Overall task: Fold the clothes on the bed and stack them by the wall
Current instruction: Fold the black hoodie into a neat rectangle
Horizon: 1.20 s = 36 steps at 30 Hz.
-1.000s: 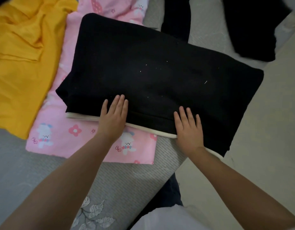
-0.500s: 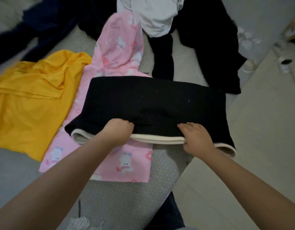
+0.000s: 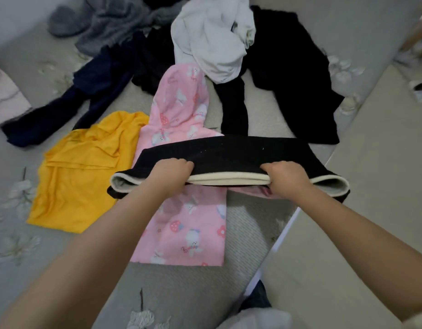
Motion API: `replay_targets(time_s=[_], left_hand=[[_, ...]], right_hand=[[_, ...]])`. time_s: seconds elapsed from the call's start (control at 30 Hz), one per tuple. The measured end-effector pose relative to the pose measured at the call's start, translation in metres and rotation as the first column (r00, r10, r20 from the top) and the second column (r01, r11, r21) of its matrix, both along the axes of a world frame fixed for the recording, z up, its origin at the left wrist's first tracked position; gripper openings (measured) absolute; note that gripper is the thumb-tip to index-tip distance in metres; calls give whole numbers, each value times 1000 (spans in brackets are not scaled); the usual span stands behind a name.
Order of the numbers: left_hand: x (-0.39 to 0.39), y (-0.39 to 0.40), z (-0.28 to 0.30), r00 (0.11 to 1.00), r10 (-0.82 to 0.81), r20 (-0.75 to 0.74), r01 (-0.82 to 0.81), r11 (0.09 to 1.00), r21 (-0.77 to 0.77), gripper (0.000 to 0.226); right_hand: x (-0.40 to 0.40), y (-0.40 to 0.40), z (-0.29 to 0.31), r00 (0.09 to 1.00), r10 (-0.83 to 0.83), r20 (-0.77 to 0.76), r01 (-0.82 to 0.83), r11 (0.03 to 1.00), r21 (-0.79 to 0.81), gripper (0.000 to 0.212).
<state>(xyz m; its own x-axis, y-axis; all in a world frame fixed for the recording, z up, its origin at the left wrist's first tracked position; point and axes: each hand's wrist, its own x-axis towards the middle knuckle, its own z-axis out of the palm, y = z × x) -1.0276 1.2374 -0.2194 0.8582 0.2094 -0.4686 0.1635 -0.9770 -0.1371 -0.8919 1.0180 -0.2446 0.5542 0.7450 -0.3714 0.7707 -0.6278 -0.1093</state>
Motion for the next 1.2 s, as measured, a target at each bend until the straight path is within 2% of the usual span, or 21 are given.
replay_targets(time_s=[0.1,0.2,0.27,0.33,0.37,0.47,0.57,0.6,0.67,0.7,0.77,0.83,0.87,0.93,0.97,1.03,1.07,1.1,1.13,1.2], left_hand=[[-6,-5,13,999,13,48,-18,995,97,34],[-7,-9,35,994,-25,103,14,994,106,38],[-6,-17,58,963,-169,208,134,975,175,49],[1,-30,84,915,-268,302,222,958,180,55],[7,-39,95,886,-313,342,260,946,193,55],[39,-64,116,868,-399,296,340,911,232,60],[72,-104,145,800,-455,392,395,890,227,64],[84,-118,153,835,-452,314,410,892,191,64],[122,-144,161,767,-562,310,506,827,247,60],[138,-161,170,725,-579,374,521,815,252,60],[172,-198,198,655,-637,406,542,770,335,66],[212,-235,222,525,-701,482,579,710,401,61],[236,-258,236,488,-703,517,565,706,427,62],[284,-302,261,495,-697,519,554,713,429,63],[309,-323,266,484,-693,534,524,718,458,56],[362,-358,281,394,-693,604,479,716,508,47],[387,-372,287,398,-704,588,495,705,509,48],[409,-386,291,464,-699,544,523,712,469,50],[428,-398,297,518,-696,497,538,717,443,51],[471,-416,309,517,-696,497,529,717,454,52]], right_hand=[[11,10,27,998,18,67,-18,1000,-1,24],[9,2,55,991,30,131,-29,1000,-12,30],[7,-12,72,979,63,193,-54,997,-52,33],[5,-30,89,965,68,252,-46,995,-92,36],[5,-41,98,964,50,262,-23,994,-104,38],[6,-78,129,967,-59,249,85,992,-98,50],[13,-125,158,944,-193,267,218,974,-66,52],[17,-141,167,930,-246,274,270,962,-52,53],[31,-176,184,897,-337,285,356,934,-17,59],[40,-193,193,882,-369,292,386,923,1,61],[61,-231,212,839,-430,334,441,896,47,62],[91,-271,230,781,-484,395,472,871,134,59],[107,-292,239,747,-511,424,487,856,174,58],[142,-331,257,699,-548,460,513,832,212,58],[161,-350,265,679,-565,468,534,818,213,59],[205,-386,282,602,-594,533,525,798,296,61],[226,-400,291,560,-604,567,512,790,336,62],[245,-412,299,533,-611,585,505,785,360,62],[264,-423,306,542,-606,582,502,789,354,59],[303,-441,318,588,-599,543,507,796,329,54]])
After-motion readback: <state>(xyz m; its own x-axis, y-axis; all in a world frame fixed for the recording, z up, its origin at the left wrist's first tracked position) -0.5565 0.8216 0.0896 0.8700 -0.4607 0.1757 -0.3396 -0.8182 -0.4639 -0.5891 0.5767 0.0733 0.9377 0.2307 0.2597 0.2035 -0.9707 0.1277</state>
